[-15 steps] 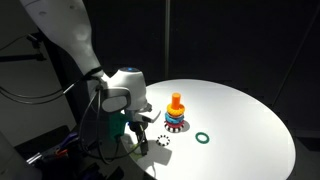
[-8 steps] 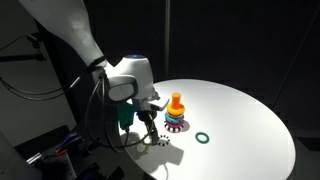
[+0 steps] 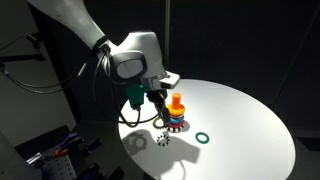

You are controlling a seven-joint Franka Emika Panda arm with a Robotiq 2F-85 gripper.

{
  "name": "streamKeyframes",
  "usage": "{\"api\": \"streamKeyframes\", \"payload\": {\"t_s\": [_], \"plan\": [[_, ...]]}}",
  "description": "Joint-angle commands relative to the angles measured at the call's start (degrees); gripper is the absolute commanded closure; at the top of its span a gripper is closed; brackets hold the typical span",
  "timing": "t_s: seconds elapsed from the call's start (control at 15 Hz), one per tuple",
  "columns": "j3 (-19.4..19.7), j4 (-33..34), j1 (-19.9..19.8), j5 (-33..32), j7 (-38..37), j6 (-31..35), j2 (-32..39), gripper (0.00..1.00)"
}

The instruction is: Lift the lime green donut plush toy from the table and put it on the orange holder

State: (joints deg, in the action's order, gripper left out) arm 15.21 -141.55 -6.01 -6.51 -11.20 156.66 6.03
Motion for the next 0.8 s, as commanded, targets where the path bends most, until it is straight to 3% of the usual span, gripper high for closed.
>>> {"api": "streamKeyframes", "payload": {"t_s": [0.0,0.73], "plan": [[-1.0,4.2,-1.0,-0.2,-1.9,-4.5,-1.9,0.55],[-3.6,15.5,-1.0,5.3,-3.8,-11.8,-0.4,0.55]]}}
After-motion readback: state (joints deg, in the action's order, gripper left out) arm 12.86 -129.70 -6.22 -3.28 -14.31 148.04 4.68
